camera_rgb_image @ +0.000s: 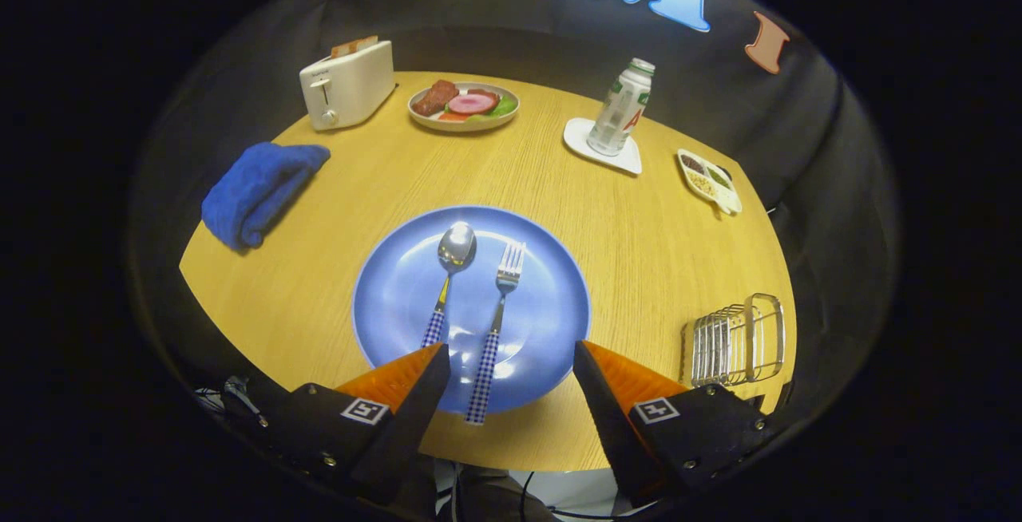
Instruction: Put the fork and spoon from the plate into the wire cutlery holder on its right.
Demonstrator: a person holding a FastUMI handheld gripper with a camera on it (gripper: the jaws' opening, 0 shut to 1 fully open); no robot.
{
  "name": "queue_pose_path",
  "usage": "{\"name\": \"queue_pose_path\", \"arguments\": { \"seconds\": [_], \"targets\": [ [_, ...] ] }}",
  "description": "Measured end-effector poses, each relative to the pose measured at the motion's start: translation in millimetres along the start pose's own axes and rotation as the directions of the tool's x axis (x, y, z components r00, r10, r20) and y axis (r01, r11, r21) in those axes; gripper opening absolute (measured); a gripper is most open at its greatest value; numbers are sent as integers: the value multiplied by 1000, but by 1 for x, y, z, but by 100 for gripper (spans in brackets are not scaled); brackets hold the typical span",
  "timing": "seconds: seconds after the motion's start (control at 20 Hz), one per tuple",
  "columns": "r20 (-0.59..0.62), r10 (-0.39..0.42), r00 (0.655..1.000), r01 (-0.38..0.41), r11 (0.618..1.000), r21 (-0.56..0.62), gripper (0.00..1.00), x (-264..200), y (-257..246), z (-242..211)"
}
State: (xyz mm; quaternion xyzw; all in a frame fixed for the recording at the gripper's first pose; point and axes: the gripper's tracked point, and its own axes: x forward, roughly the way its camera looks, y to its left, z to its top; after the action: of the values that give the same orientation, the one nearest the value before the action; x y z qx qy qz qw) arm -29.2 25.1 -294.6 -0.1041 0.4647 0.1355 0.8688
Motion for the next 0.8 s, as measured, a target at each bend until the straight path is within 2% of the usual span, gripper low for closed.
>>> {"name": "queue_pose_path", "arguments": {
  "seconds": [0.05,0.2,0.25,0.3,0.5,0.6,0.65,0.7,0.75,0.8],
  "targets": [
    [-14,-11,1000,10,1000,-16,92,3,-3,-1],
    [-69,4,998,-6,1000,-22,93,17,0,-12],
    [-94,19,995,-21,1000,-17,73,20,1,-16],
    [-121,22,992,-25,999,-23,67,23,3,-20],
    [-179,51,983,-61,997,-54,67,36,11,-25],
    [-238,60,970,-77,995,-61,20,38,13,-30],
    [-237,56,970,-74,995,-70,21,41,12,-29],
    [-245,67,967,-89,993,-81,21,23,12,-18],
    [-256,80,963,-103,992,-79,3,41,13,-22],
    [-259,80,963,-106,991,-86,3,39,13,-24]
  ]
}}
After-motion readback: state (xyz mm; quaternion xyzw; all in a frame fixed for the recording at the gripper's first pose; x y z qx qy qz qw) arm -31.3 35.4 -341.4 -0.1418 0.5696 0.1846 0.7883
